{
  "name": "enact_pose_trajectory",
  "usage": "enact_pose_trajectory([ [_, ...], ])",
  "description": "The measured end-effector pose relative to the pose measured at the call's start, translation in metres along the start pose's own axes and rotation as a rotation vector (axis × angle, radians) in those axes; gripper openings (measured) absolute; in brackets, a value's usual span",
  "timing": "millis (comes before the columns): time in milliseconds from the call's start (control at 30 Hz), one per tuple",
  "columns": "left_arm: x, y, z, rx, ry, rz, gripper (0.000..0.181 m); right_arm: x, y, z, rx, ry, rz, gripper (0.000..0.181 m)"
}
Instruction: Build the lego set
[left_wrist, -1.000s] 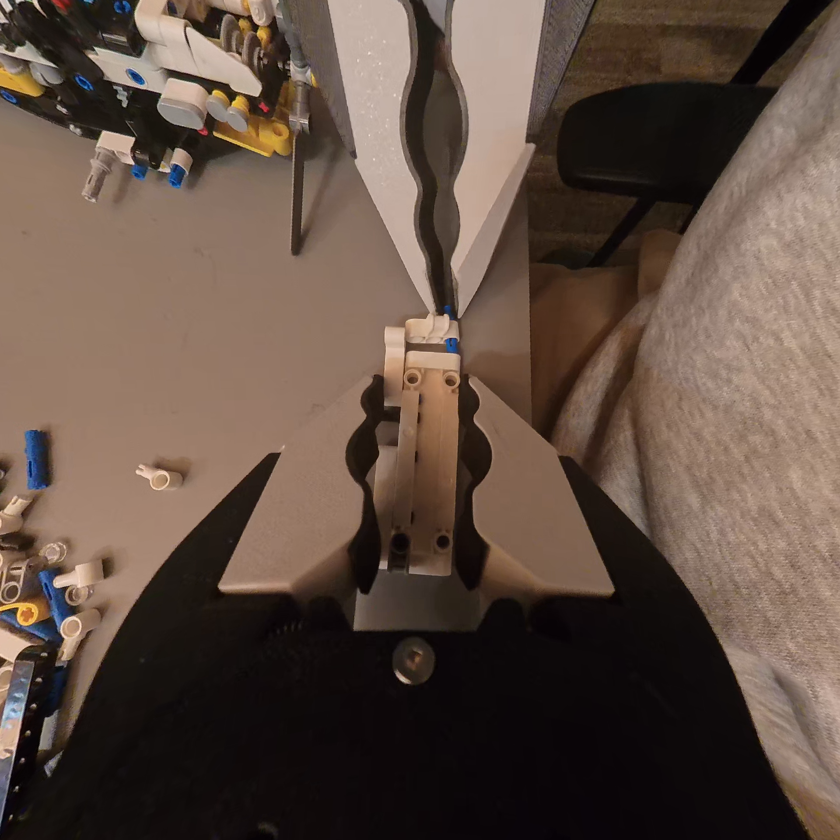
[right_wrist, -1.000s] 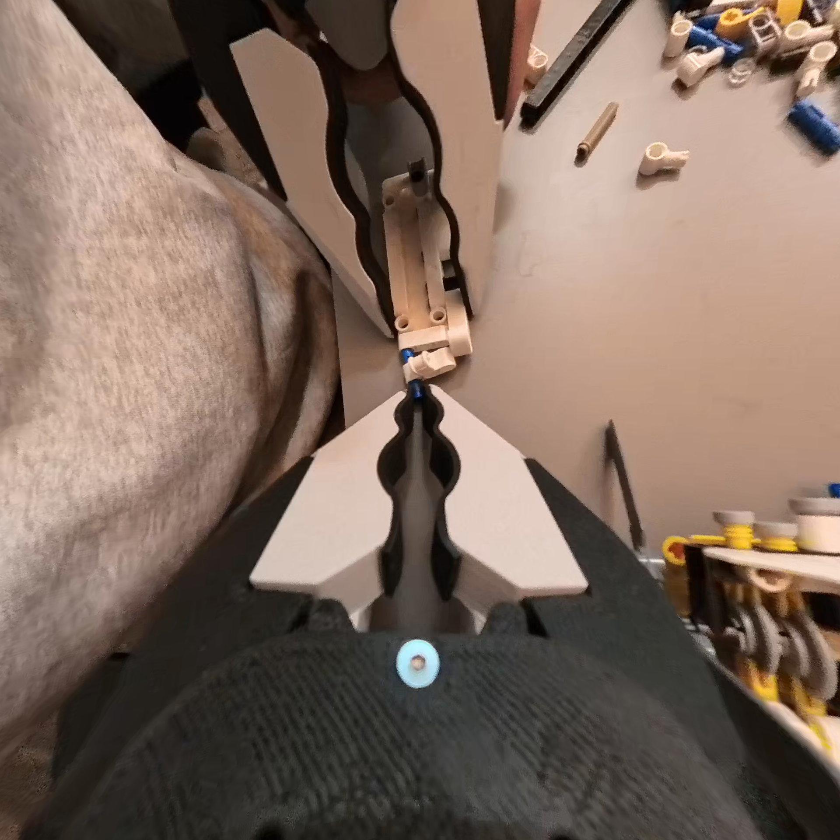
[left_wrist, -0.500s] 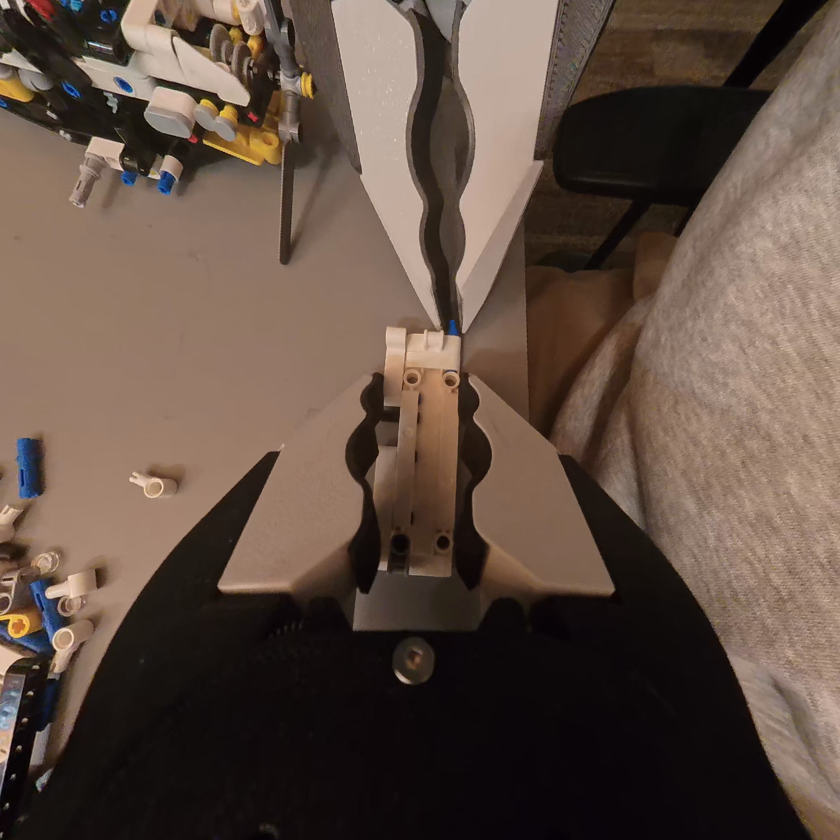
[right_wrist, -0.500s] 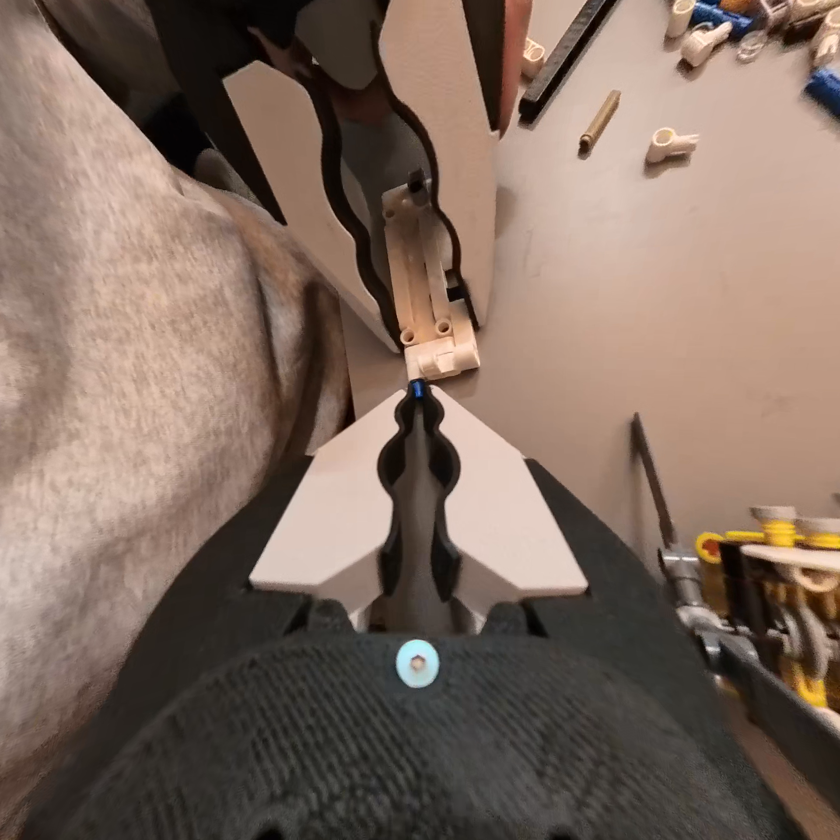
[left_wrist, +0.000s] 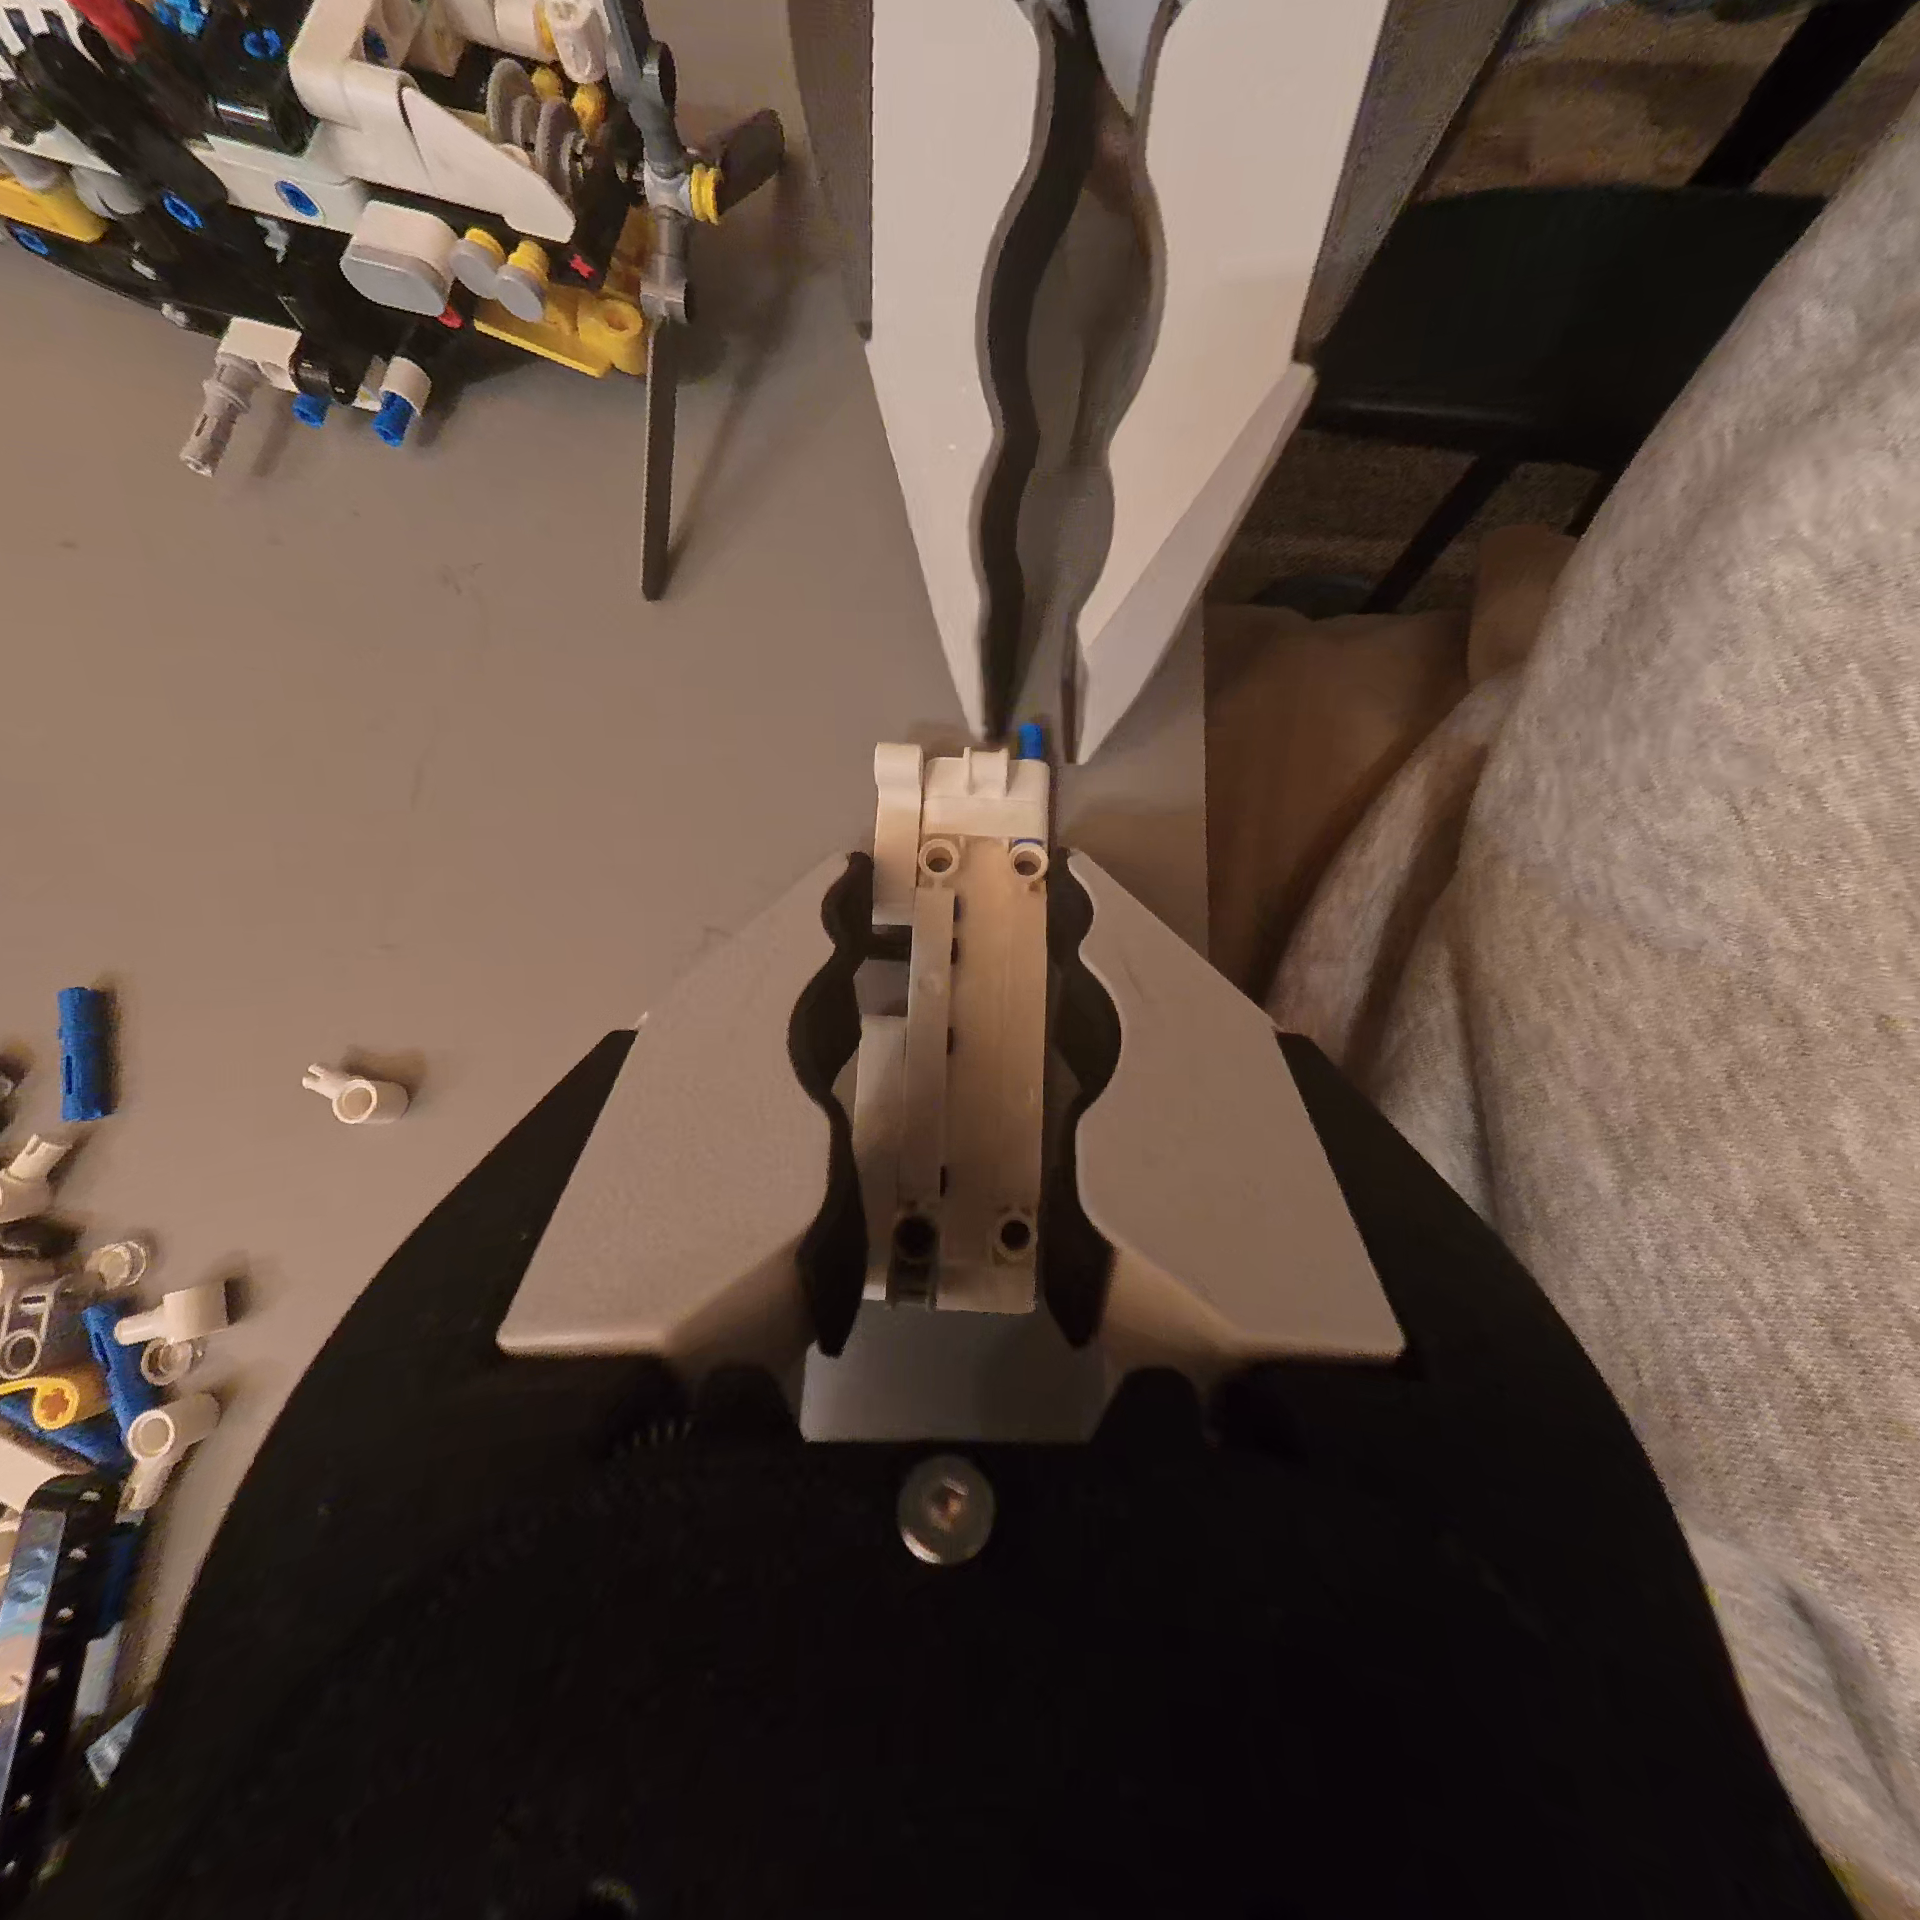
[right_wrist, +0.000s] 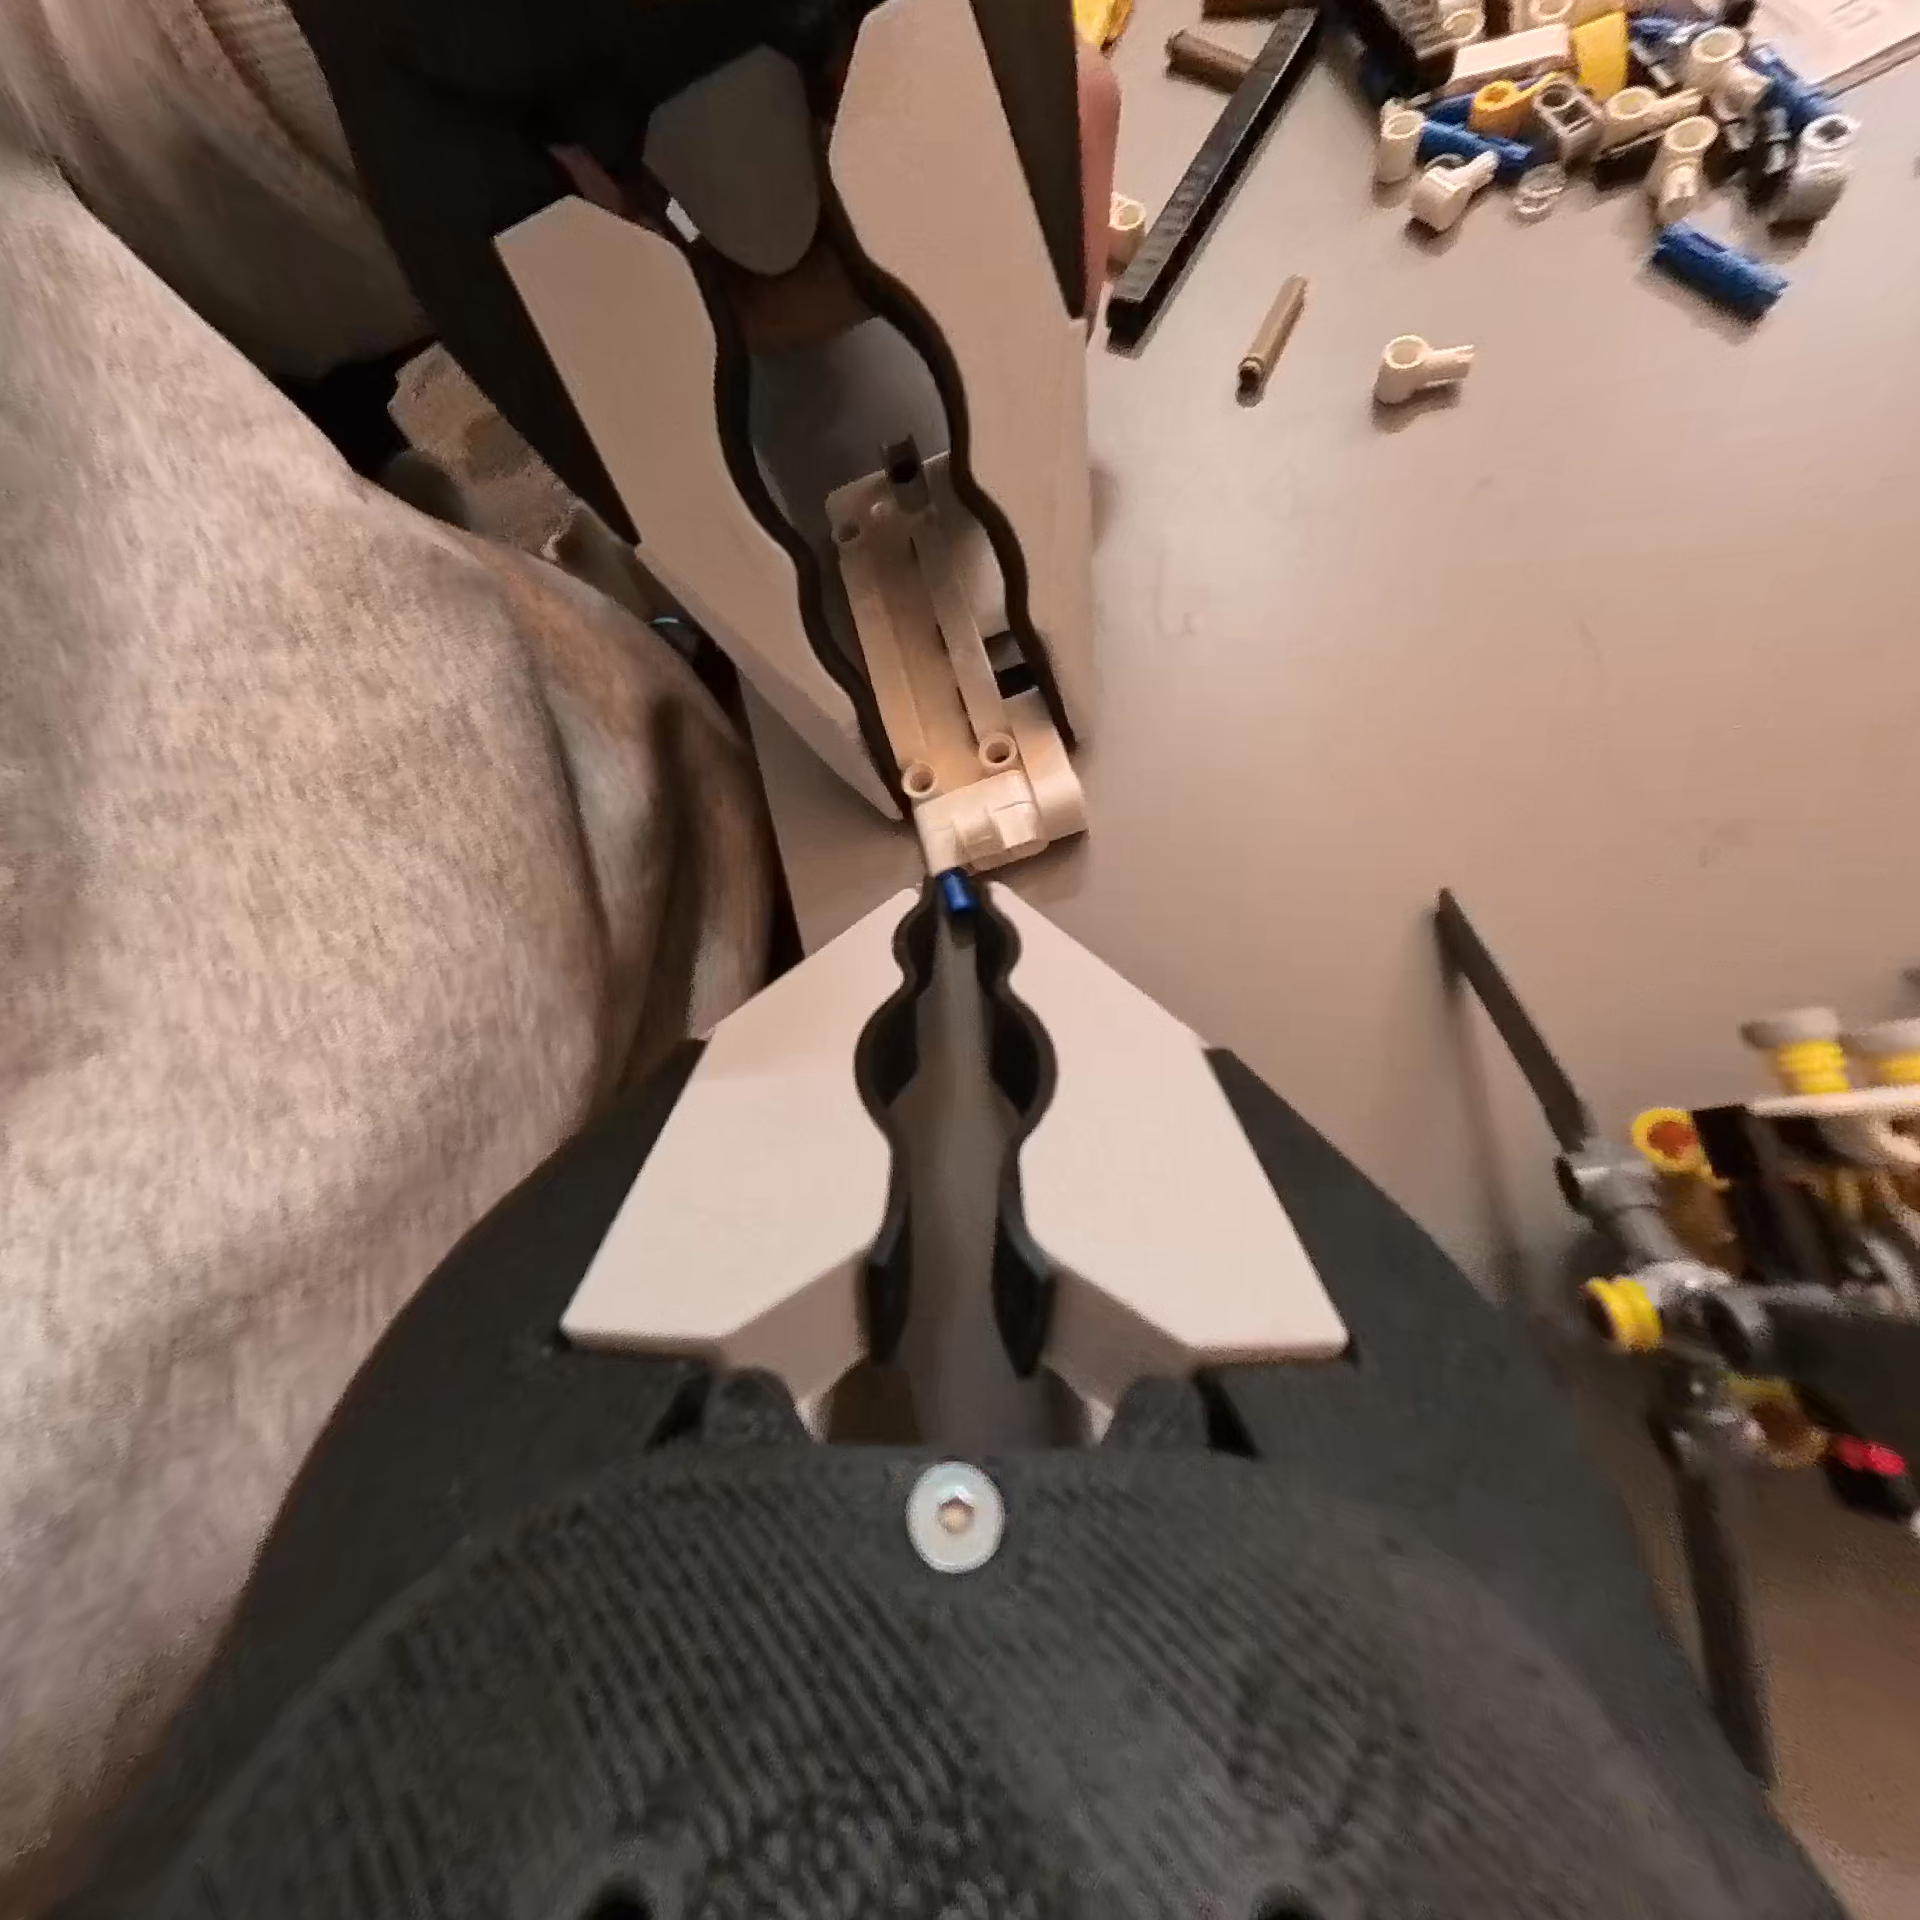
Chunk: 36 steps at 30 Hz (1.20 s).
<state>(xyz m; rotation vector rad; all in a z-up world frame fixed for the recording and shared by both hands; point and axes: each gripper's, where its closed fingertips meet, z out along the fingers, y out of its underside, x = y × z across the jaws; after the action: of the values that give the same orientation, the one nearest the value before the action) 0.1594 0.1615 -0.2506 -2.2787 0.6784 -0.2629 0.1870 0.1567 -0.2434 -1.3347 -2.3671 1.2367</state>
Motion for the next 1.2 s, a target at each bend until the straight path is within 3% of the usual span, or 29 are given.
enact_pose_trajectory([
  [133, 0.002, -0.001, 0.0, 0.002, -0.005, 0.008, 0.038, 0.002, -0.001, -0.003, 0.06, 0.083, 0.037, 0.019],
  [300, -0.006, 0.0, -0.012, -0.003, -0.077, -0.017, 0.057, 0.007, 0.0, -0.011, 0.106, 0.204, 0.059, 0.028],
  [433, -0.006, -0.008, -0.04, 0.157, -0.072, -0.132, 0.059, 0.003, -0.014, -0.026, 0.267, 0.23, 0.051, 0.0],
  [533, -0.009, -0.009, -0.066, 0.324, -0.092, -0.246, 0.057, 0.013, -0.029, -0.038, 0.491, 0.305, 0.067, 0.0],
  [600, -0.011, -0.003, -0.079, 0.388, -0.108, -0.322, 0.056, 0.011, -0.033, -0.034, 0.529, 0.287, 0.11, 0.003],
  [733, -0.012, 0.002, -0.102, 0.511, -0.154, -0.403, 0.052, 0.009, -0.022, -0.015, 0.334, 0.357, -0.005, 0.018],
  [867, -0.008, -0.002, -0.107, 0.605, -0.087, -0.498, 0.053, -0.002, -0.031, -0.008, 0.278, 0.41, -0.16, 0.032],
  [1000, -0.011, 0.002, -0.107, 0.593, -0.12, -0.514, 0.054, 0.014, -0.012, 0.001, 0.121, 0.486, -0.164, 0.047],
  [1200, -0.007, 0.006, -0.102, 0.568, -0.118, -0.517, 0.052, 0.012, -0.01, 0.003, 0.1, 0.402, -0.168, 0.053],
])
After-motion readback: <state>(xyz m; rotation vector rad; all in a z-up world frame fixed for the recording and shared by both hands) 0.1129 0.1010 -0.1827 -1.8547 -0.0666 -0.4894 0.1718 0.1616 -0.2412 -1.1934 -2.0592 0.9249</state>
